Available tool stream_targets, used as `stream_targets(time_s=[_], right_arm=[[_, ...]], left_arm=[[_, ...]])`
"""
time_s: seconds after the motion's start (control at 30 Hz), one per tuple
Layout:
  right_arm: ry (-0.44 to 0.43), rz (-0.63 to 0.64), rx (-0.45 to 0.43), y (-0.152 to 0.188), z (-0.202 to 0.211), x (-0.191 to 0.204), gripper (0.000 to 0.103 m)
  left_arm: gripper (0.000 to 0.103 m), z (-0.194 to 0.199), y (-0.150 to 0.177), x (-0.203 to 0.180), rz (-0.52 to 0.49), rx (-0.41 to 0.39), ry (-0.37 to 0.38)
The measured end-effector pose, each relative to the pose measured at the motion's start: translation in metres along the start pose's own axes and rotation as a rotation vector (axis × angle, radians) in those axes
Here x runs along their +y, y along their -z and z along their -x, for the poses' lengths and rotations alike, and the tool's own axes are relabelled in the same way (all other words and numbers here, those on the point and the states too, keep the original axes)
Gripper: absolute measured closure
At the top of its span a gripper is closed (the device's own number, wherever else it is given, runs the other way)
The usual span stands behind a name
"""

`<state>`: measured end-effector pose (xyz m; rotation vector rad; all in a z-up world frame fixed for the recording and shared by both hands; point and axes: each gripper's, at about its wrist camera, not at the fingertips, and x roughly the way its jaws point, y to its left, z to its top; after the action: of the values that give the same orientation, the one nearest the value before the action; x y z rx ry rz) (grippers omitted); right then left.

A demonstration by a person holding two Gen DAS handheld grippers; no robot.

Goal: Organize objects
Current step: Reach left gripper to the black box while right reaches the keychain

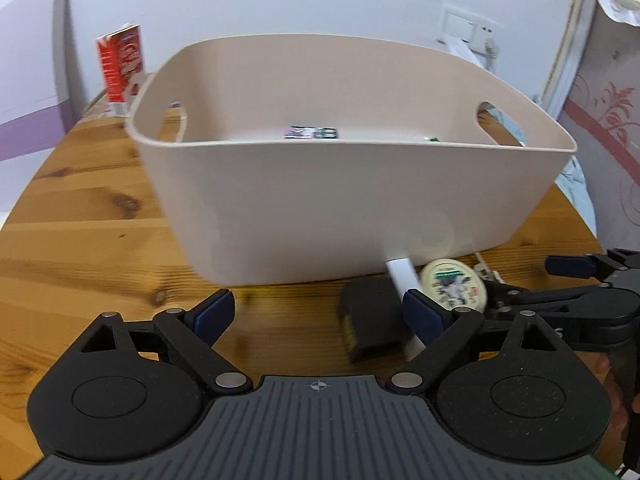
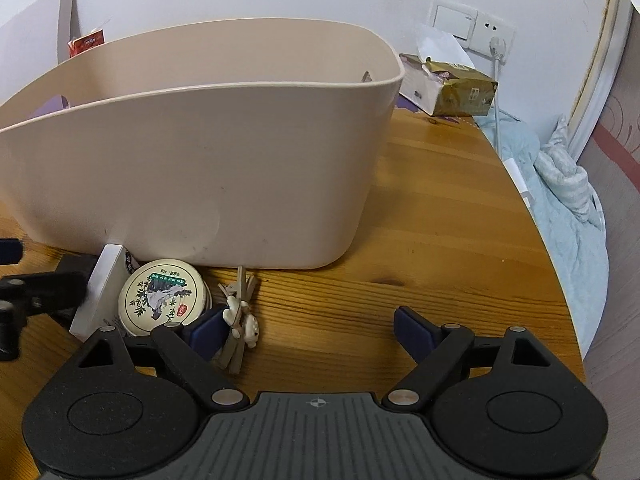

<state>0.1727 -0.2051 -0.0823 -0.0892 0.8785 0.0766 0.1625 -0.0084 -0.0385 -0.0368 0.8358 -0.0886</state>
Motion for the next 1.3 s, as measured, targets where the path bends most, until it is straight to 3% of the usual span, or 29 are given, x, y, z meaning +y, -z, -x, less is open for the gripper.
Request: stream_targets(time_s=[0.17,0.33,0.5,0.7,0.83,1.03,1.3], right_arm=[[-0.009,-0.007,-0.003,0.001,0.001,-0.002,0.014],[-0.027,-0.013,-0.015,0.005,0.002,-0.003,0.015],[-0.046,-0.009,-0.027,0.007,0.002,-0.004,0.020],[-0.052,-0.001,-0.042,0.009,0.002,-0.004,0.022],[-0.052,-0.001,-0.050,0.010,0.002,-0.004,0.022],[-0.056,0.002,-0.055,0.012,0.002,-0.004,0.022],[-0.070,0.013,-0.062,0.012,0.002,-0.006,0.022]], left_arm=[[0.010,-0.001,-0.001,0.007,0.005,0.009,0.020],[0.010,-0.005,-0.001,-0.009,-0.019,0.014,0.067],[0.010,-0.006,-0.004,-0.013,0.004,0.030,0.053],[0.010,0.015,-0.001,0.008,0.056,-0.030,-0.002],[0.010,0.007,-0.001,0.012,0.062,0.004,-0.026],[0.009,-0.008,0.000,0.002,0.089,0.047,0.040],[0.009,-0.017,-0.002,-0.012,0.089,0.043,0.044]])
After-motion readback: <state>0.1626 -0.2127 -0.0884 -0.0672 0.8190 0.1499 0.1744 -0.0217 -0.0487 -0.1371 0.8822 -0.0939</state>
